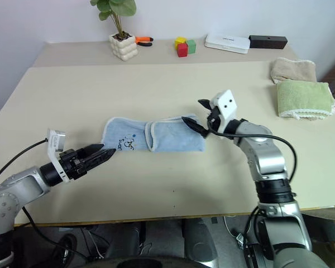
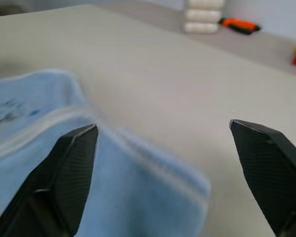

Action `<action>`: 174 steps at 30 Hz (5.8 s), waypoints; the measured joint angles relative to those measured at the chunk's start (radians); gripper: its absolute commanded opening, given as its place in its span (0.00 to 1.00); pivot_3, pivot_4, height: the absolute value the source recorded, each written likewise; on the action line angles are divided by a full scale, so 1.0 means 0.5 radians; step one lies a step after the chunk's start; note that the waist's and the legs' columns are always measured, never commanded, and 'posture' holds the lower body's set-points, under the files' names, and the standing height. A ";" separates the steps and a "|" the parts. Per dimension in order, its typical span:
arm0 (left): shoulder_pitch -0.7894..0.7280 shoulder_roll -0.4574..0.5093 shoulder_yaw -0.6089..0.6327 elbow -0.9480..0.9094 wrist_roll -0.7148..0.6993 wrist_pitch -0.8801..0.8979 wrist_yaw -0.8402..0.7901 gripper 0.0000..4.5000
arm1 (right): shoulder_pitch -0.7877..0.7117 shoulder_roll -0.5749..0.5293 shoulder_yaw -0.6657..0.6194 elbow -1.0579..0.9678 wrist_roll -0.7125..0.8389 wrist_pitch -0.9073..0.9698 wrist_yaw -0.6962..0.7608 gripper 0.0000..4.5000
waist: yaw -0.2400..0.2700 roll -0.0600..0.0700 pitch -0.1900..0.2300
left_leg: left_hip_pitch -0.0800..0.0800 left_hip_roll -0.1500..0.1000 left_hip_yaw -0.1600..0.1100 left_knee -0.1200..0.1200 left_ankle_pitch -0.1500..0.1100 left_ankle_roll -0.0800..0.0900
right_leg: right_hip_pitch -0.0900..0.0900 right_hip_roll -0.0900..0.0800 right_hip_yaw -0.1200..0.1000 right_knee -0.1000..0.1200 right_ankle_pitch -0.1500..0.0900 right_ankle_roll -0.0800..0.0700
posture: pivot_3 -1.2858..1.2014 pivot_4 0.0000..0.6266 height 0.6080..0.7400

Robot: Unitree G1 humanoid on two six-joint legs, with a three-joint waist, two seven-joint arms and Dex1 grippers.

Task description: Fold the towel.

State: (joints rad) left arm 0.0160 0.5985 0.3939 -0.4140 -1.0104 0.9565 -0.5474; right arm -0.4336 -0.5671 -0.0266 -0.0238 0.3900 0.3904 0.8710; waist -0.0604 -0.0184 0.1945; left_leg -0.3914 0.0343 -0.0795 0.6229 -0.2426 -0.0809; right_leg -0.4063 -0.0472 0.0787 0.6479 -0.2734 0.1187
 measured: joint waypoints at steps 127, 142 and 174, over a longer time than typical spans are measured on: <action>-1.305 -0.792 -0.818 1.061 1.153 -0.827 0.031 0.01 | -0.040 0.341 -0.035 -0.236 0.076 0.128 -0.647 0.00 | 0.086 0.008 -0.003 | -0.016 -0.006 -0.004 0.016 -0.003 0.004 | 0.004 -0.001 -0.001 -0.019 0.005 0.009 | 0.52 0.24 1.00; -1.447 -1.474 -1.050 1.478 1.632 -1.053 0.680 0.01 | -0.016 0.803 0.198 -0.060 -0.685 0.115 -1.574 0.00 | 0.080 0.009 -0.003 | -0.025 -0.007 -0.005 0.015 0.000 -0.001 | -0.013 -0.001 -0.001 -0.002 0.005 0.009 | 0.52 0.24 1.00; -1.259 -1.115 -0.732 1.311 1.505 -1.047 0.462 1.00 | 0.053 0.772 -0.138 0.257 -0.767 -0.093 -1.796 0.98 | 0.035 0.011 -0.006 | -0.005 -0.007 -0.004 0.011 0.000 0.000 | 0.006 0.000 0.001 -0.002 0.004 0.008 | 0.52 0.24 1.00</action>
State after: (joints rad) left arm -0.6134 0.0410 0.0280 0.2414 -0.2579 0.4329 -0.3163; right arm -0.4071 -0.1813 -0.0958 0.1047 0.0065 0.3438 -0.0271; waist -0.0427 -0.0130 0.1915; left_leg -0.3938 0.0309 -0.0816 0.6284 -0.2427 -0.0811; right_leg -0.4035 -0.0474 0.0793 0.6467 -0.2712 0.1228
